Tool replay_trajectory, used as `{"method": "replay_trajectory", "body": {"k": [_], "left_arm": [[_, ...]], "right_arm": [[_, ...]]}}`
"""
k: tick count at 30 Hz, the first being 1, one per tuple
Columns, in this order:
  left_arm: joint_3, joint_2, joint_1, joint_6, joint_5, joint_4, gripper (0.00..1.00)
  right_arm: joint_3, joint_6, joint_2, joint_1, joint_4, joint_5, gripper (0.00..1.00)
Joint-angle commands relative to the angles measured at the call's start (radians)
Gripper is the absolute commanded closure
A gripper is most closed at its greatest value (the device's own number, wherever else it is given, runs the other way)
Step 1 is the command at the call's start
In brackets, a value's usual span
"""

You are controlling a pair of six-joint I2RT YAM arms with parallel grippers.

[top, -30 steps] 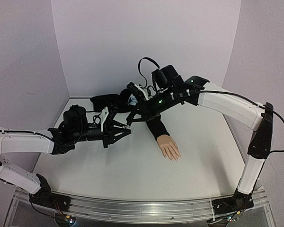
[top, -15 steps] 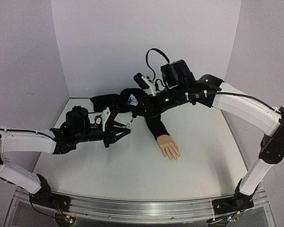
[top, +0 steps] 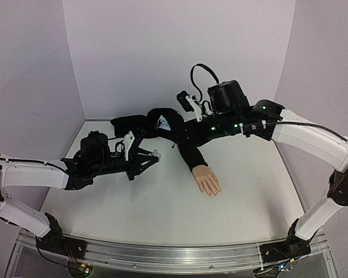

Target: Paint the nails

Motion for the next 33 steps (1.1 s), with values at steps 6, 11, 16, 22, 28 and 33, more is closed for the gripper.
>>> {"method": "replay_trajectory", "body": {"k": [6,11,16,22,28,33], "left_arm": [[-0.075,-0.13,0.003,-0.128,-0.213,0.063,1.0],[-0.078,-0.124,0.001,-0.175,-0.241,0.09,1.0],[-0.053,-0.079,0.001,-0.193,-0.231,0.086,1.0],[-0.034,-0.041,0.001,-0.208,-0.237,0.088,1.0],[-0.016,-0.006,0.001,-0.211,-0.244,0.099,1.0],[0.001,0.011,0.0,-0.205,-0.233,0.089,1.0]], "right_arm": [[-0.47,-0.133,-0.24,-0.081,0.077,0.226,1.0],[-0.608,-0.14,-0.248,-0.087,0.119,0.215,1.0],[-0.727,-0.148,-0.235,-0.087,0.229,0.23,1.0],[-0.754,-0.172,-0.176,-0.087,0.315,0.206,1.0],[-0.743,-0.162,-0.129,-0.087,0.372,0.2,1.0],[-0.721,-0.16,-0.085,-0.085,0.385,0.202,1.0]]}}
